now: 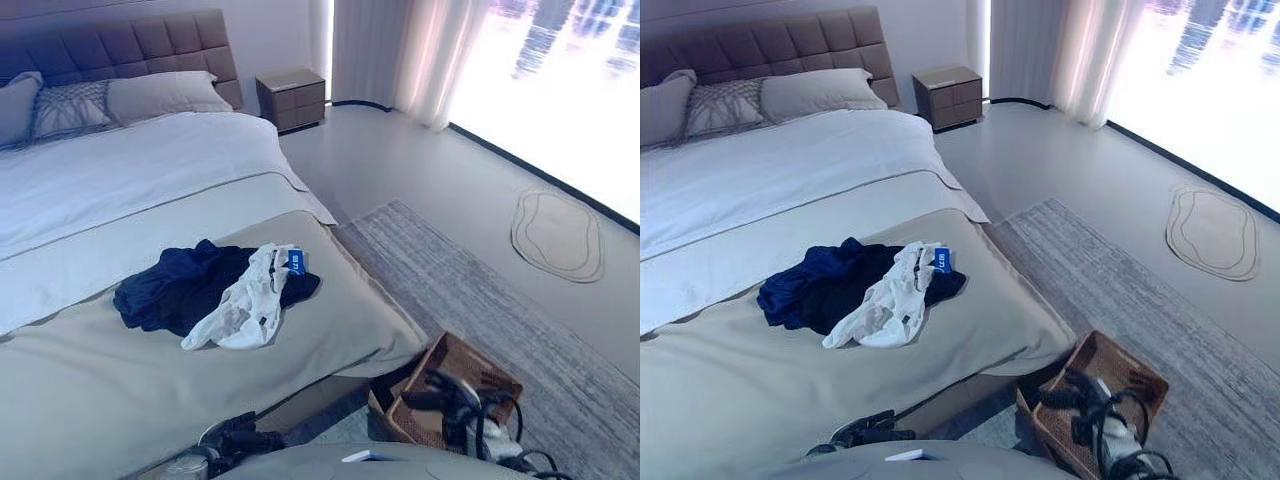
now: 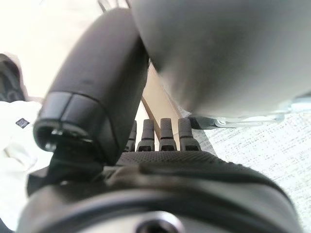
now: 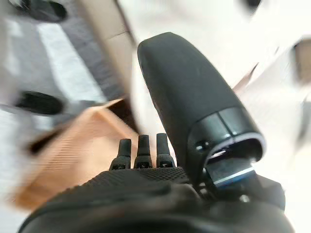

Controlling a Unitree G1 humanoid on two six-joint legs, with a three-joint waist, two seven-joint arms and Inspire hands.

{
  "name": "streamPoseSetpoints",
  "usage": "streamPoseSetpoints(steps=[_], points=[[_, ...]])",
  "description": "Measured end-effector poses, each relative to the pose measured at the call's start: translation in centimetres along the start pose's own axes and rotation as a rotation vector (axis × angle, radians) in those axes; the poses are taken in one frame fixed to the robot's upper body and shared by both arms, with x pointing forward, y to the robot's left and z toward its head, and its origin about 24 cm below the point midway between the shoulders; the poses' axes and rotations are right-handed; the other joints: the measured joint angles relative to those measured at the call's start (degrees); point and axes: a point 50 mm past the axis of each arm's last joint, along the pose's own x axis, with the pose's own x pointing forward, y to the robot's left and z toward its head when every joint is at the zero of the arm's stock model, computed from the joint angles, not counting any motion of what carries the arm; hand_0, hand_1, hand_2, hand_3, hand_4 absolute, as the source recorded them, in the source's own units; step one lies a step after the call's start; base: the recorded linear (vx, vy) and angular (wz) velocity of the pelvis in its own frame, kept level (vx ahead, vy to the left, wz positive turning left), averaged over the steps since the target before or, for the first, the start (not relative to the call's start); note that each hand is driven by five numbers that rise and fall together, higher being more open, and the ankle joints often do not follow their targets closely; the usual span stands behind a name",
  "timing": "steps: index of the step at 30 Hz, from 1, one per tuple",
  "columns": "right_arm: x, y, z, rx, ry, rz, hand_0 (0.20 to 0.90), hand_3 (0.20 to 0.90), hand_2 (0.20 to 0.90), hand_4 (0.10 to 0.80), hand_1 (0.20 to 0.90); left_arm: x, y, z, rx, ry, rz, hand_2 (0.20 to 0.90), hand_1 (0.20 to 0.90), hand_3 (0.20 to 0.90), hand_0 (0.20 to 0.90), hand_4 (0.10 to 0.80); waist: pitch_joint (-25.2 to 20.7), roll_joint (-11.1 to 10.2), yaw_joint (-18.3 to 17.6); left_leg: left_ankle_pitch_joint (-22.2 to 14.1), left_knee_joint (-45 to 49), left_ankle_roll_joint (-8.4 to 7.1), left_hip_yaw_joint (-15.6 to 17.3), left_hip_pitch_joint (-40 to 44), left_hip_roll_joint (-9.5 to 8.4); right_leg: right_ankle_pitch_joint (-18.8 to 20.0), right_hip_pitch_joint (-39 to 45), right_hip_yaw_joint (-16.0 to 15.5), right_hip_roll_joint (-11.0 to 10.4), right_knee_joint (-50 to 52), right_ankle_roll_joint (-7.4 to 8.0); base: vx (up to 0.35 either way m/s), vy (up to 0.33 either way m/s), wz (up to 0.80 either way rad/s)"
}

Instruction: Pick up the clothes from the bed and place them into the basket

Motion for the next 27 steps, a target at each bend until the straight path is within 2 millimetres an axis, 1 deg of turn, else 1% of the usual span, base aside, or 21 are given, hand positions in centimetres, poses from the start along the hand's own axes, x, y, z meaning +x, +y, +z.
streamPoseSetpoints(steps=[1, 2, 3, 4, 5, 6, 7, 8, 9, 10, 11, 12, 14, 15, 16, 19, 22, 23, 24, 26, 27], points=[[0.1, 0.0, 0.7, -0.027, -0.025, 0.004, 0.900, 0.900, 0.900, 0.800, 0.900, 0.0, 0.0, 0.1, -0.001, -0.004, 0.000, 0.900, 0.900, 0.900, 0.900, 0.800, 0.05, -0.04, 0.16, 0.18, 0.02, 0.07, -0.25, -0.09, -0.03, 0.00, 0.00, -0.31, -0.11, 0.00, 0.00, 0.008, 0.091, 0.31], [0.4, 0.0, 2.2, -0.093, -0.080, 0.008, 0.900, 0.900, 0.900, 0.800, 0.900, 0.1, -0.1, 0.6, 0.003, -0.026, -0.004, 0.900, 0.900, 0.900, 0.900, 0.800, 0.08, -0.18, 1.07, 0.40, 0.02, 0.18, -1.07, -0.64, -0.17, -0.01, -0.03, -1.13, -0.40, 0.01, -0.01, -0.005, 0.080, 0.33], [0.4, -0.2, 3.6, -0.183, -0.130, 0.009, 0.900, 0.900, 0.900, 0.800, 0.900, 0.1, -0.2, 0.5, 0.010, -0.029, -0.010, 0.900, 0.900, 0.900, 0.900, 0.800, 0.21, -0.39, 2.62, 0.58, 0.07, 0.11, -1.94, -1.49, -0.41, 0.13, -0.25, -2.30, -0.39, 0.15, 0.23, -0.027, 0.118, 0.51], [0.5, -0.5, 5.2, -0.303, -0.183, 0.004, 0.900, 0.900, 0.900, 0.800, 0.900, 0.1, -0.3, 1.0, 0.026, -0.047, -0.016, 0.900, 0.900, 0.900, 0.900, 0.800, 0.44, -0.70, 3.90, 1.23, 0.24, 0.19, -3.18, -2.88, -0.80, 0.15, -0.79, -3.40, -0.79, 0.18, 0.26, -0.040, 0.077, 0.47], [0.6, -0.7, 6.1, -0.349, -0.204, -0.008, 0.900, 0.900, 0.900, 0.800, 0.900, 0.1, -0.3, 1.1, 0.027, -0.052, -0.017, 0.900, 0.900, 0.900, 0.900, 0.800, 0.51, -0.80, 4.37, 1.55, 0.62, 0.21, -3.66, -3.75, -0.97, 0.16, -1.21, -4.11, -0.81, 0.27, 0.28, -0.062, 0.057, 0.51], [0.8, -1.2, 8.0, -0.456, -0.239, -0.040, 0.900, 0.900, 0.900, 0.800, 0.900, 0.2, -0.5, 1.9, 0.038, -0.079, -0.025, 0.900, 0.900, 0.900, 0.900, 0.800, 0.96, -0.69, 5.52, 1.87, 2.22, -0.09, -4.88, -5.86, -1.37, 0.39, -2.12, -5.02, -0.88, 0.30, 0.00, -0.108, 0.002, 0.69], [0.9, -1.7, 10.4, -0.531, -0.293, -0.086, 0.900, 0.900, 0.900, 0.800, 0.900, 0.4, -0.5, 3.1, 0.048, -0.110, -0.028, 0.900, 0.900, 0.900, 0.900, 0.800, 2.33, -0.83, 6.29, 2.37, 3.40, -0.17, -6.92, -7.76, -1.95, 0.37, -2.48, -6.75, -1.08, 0.31, -0.01, -0.167, -0.027, 0.69], [0.9, -1.7, 11.4, -0.557, -0.318, -0.105, 0.900, 0.900, 0.900, 0.800, 0.900, 0.4, -0.6, 3.5, 0.058, -0.117, -0.031, 0.900, 0.900, 0.900, 0.900, 0.800, 2.77, -0.97, 6.48, 2.44, 3.57, -0.19, -7.43, -8.53, -2.08, 0.38, -2.85, -7.30, -1.06, 0.38, -0.02, -0.204, -0.046, 0.75], [0.8, -1.8, 15.4, -0.648, -0.396, -0.170, 0.900, 0.900, 0.900, 0.800, 0.900, 0.5, -0.3, 5.0, 0.073, -0.152, -0.029, 0.900, 0.900, 0.900, 0.900, 0.800, 4.98, -1.21, 8.34, 3.17, 5.89, -1.00, -9.22, -12.46, -2.24, 0.31, -5.19, -8.74, -0.96, 1.49, 0.08, -0.184, -0.045, 0.57], [0.5, -2.2, 18.4, -0.708, -0.450, -0.224, 0.900, 0.900, 0.900, 0.800, 0.900, 0.6, -0.2, 7.0, 0.102, -0.196, -0.032, 0.900, 0.900, 0.900, 0.900, 0.800, 7.44, -1.36, 8.97, 3.24, 7.80, -1.12, -10.24, -14.84, -2.21, 0.17, -6.35, -9.40, -0.63, 1.80, 0.25, -0.145, -0.018, 0.69], [-0.1, -2.6, 21.3, -0.725, -0.511, -0.285, 0.900, 0.900, 0.900, 0.800, 0.900, 0.6, -0.1, 8.6, 0.120, -0.236, -0.028, 0.900, 0.900, 0.900, 0.900, 0.800, 9.62, -1.26, 10.23, 3.62, 8.25, -1.66, -11.49, -16.83, -1.96, 0.14, -7.59, -10.40, -0.18, 2.07, 0.22, -0.123, -0.001, 0.61], [-0.8, -3.0, 23.7, -0.732, -0.570, -0.342, 0.900, 0.900, 0.900, 0.800, 0.900, 0.4, 0.0, 9.8, 0.121, -0.271, -0.029, 0.900, 0.900, 0.900, 0.900, 0.800, 11.63, -1.32, 11.39, 3.93, 8.21, -1.70, -12.44, -18.08, -1.77, 0.12, -8.74, -10.94, 0.08, 2.71, 0.16, -0.097, 0.023, 0.48], [-2.0, -3.2, 27.0, -0.744, -0.653, -0.425, 0.900, 0.900, 0.900, 0.800, 0.900, 0.2, -0.2, 11.3, 0.106, -0.335, -0.044, 0.900, 0.900, 0.900, 0.900, 0.800, 14.70, -1.10, 13.66, 4.35, 8.40, -1.77, -13.58, -19.67, -1.89, -0.45, -10.14, -12.11, -0.09, 4.18, -0.37, -0.064, 0.044, 0.31], [-2.3, -3.3, 27.8, -0.740, -0.675, -0.446, 0.900, 0.900, 0.900, 0.800, 0.900, 0.1, -0.2, 11.8, 0.104, -0.352, -0.046, 0.900, 0.900, 0.900, 0.900, 0.800, 15.58, -1.09, 14.55, 4.38, 8.67, -1.80, -13.85, -20.19, -2.02, -0.76, -10.68, -12.29, -0.26, 4.84, -0.36, 0.014, 0.042, 0.27], [-3.2, -3.4, 29.8, -0.729, -0.728, -0.499, 0.900, 0.900, 0.900, 0.800, 0.900, -0.1, -0.1, 12.9, 0.105, -0.388, -0.043, 0.900, 0.900, 0.900, 0.900, 0.800, 17.56, -1.08, 15.31, 4.37, 9.73, -1.91, -14.45, -21.80, -2.26, -1.31, -12.00, -12.93, -0.63, 6.03, -0.40, 0.027, 0.053, 0.25], [-5.0, -3.5, 32.7, -0.730, -0.813, -0.610, 0.900, 0.900, 0.900, 0.800, 0.900, -0.5, 0.8, 14.3, 0.109, -0.425, -0.018, 0.900, 0.900, 0.900, 0.900, 0.800, 21.65, -1.57, 17.22, 4.01, 11.05, -2.26, -15.65, -25.09, -3.25, -2.03, -15.23, -13.78, -2.00, 9.36, -0.43, -0.031, 0.110, 0.26], [-6.7, -3.7, 35.3, -0.739, -0.856, -0.690, 0.900, 0.900, 0.900, 0.800, 0.900, -0.7, 1.6, 14.5, 0.098, -0.435, 0.002, 0.900, 0.900, 0.900, 0.900, 0.800, 24.96, -1.92, 17.75, 3.45, 14.24, -1.78, -16.06, -29.83, -4.79, -3.28, -20.25, -13.92, -4.21, 14.29, 0.00, -0.075, 0.142, 0.13], [-7.1, -3.9, 35.9, -0.753, -0.852, -0.716, 0.900, 0.900, 0.900, 0.800, 0.900, -0.7, 1.7, 14.6, 0.078, -0.443, 0.002, 0.900, 0.900, 0.900, 0.900, 0.800, 26.16, -1.85, 17.93, 3.46, 15.07, -1.77, -16.18, -31.19, -5.32, -3.40, -21.67, -13.86, -4.99, 15.66, 0.08, -0.084, 0.114, 0.17], [-7.2, -4.2, 36.1, -0.765, -0.830, -0.735, 0.900, 0.900, 0.900, 0.800, 0.900, -0.7, 1.7, 14.6, 0.060, -0.445, 0.002, 0.900, 0.900, 0.900, 0.900, 0.800, 26.48, -1.86, 18.22, 3.46, 15.97, -1.77, -16.64, -32.68, -5.80, -3.59, -23.10, -13.73, -5.68, 16.83, 0.34, -0.090, 0.103, 0.27], [-7.0, -5.0, 36.0, -0.768, -0.770, -0.767, 0.900, 0.900, 0.900, 0.800, 0.900, -0.8, 1.7, 14.7, 0.030, -0.465, -0.001, 0.900, 0.900, 0.900, 0.900, 0.800, 26.51, -1.90, 18.51, 3.52, 16.51, -1.69, -17.56, -34.84, -6.74, -3.96, -25.01, -13.35, -6.71, 18.26, 0.74, -0.067, 0.081, 0.30], [-7.1, -5.6, 36.3, -0.768, -0.727, -0.789, 0.900, 0.900, 0.900, 0.800, 0.900, -1.0, 1.7, 15.0, 0.010, -0.495, -0.005, 0.900, 0.900, 0.900, 0.900, 0.800, 26.52, -1.89, 18.98, 3.48, 17.24, -1.73, -17.82, -36.37, -7.28, -4.09, -26.38, -13.25, -7.25, 19.15, 0.92, -0.034, 0.046, 0.19]])
